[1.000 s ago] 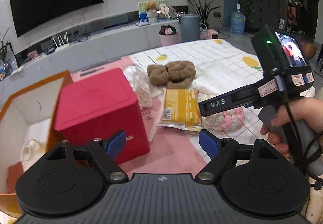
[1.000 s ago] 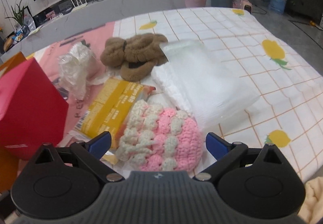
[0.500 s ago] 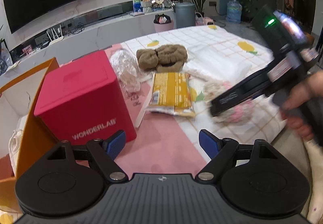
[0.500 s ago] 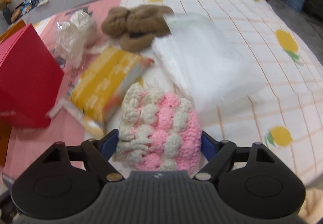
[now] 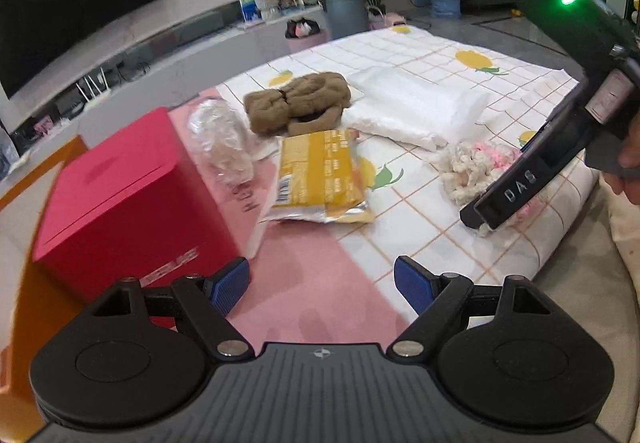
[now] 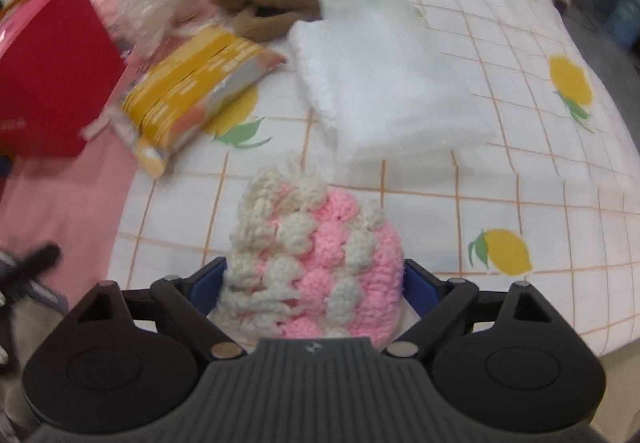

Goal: Organize soft objects
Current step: 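Grasp the yellow snack packet with the left tool while the right tool grasps the pink crocheted hat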

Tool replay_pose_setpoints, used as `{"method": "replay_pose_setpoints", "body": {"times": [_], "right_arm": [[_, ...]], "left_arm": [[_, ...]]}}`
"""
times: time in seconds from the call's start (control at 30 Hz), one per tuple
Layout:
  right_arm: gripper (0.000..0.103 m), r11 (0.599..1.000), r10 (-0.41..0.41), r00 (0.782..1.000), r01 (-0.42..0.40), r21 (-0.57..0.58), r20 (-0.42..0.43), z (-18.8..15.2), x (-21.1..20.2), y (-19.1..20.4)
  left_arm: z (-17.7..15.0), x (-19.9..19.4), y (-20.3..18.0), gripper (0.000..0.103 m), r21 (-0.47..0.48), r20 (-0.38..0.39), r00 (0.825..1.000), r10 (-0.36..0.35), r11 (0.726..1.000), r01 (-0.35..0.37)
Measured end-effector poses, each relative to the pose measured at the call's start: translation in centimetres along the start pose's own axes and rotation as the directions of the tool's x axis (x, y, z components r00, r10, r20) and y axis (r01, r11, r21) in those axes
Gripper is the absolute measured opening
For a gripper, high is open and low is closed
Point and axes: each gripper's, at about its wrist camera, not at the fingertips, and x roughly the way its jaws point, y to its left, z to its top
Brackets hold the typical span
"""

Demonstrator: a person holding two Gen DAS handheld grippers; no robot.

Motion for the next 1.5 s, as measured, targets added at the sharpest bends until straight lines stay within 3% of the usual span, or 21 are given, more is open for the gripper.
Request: {"method": "replay_pose_setpoints", "body": {"times": [0.23, 0.37, 0.5, 0.8, 0.87, 1.0, 1.13, 1.33, 1.5], "right_arm": [[0.086, 0.999, 0.009, 0.999, -0.008, -0.032, 0.032, -0.4, -0.5, -0.2], [0.087, 0.998, 0.023, 0.999, -0.021, -0.055, 0.025, -0.2, -0.2, -0.3], [0.090, 0.997, 0.020, 0.999, -0.018, -0.070, 0.030, -0.1, 0.1, -0.2], [0.091, 0.996, 0.021, 0.999, -0.018, -0.092, 0.029, 0.0, 0.1, -0.1], [0.091, 0.996, 0.021, 0.999, -0.018, -0.092, 0.028, 0.1, 0.1, 0.0], [0.091, 0.995, 0.022, 0.999, -0.019, -0.093, 0.031, 0.0, 0.1, 0.0], [0.091, 0.995, 0.025, 0.999, -0.022, -0.100, 0.034, 0.0, 0.1, 0.0], [0.091, 0.995, 0.026, 0.999, -0.023, -0.100, 0.034, -0.1, 0.1, -0.1], [0.091, 0.991, 0.038, 0.999, -0.034, -0.129, 0.029, -0.3, 0.0, 0.1]], "left_arm": [[3.8, 4.8, -0.8, 0.096, -0.017, -0.081, 0.995, 0.052, 0.998, -0.054], [5.9, 6.4, -0.6, 0.095, -0.037, -0.104, 0.995, -0.006, 0.999, 0.002], [7.7, 8.2, -0.6, 0.095, -0.056, -0.122, 0.992, 0.024, 0.998, -0.031], [9.3, 13.0, 0.0, 0.095, -0.153, -0.200, 0.978, 0.056, 0.984, -0.088], [9.0, 13.5, 0.1, 0.099, -0.180, -0.179, 0.982, 0.068, 0.979, -0.101], [8.0, 13.1, 1.1, 0.099, -0.283, -0.156, 0.988, -0.017, 0.959, -0.028], [6.5, 11.5, 0.3, 0.084, -0.247, -0.097, 0.995, -0.030, 0.969, 0.005], [3.1, 7.5, -1.6, 0.079, -0.198, -0.049, 0.998, -0.028, 0.980, 0.018], [0.8, 5.1, 0.5, 0.077, -0.291, -0.072, 0.996, -0.054, 0.956, 0.031]]}}
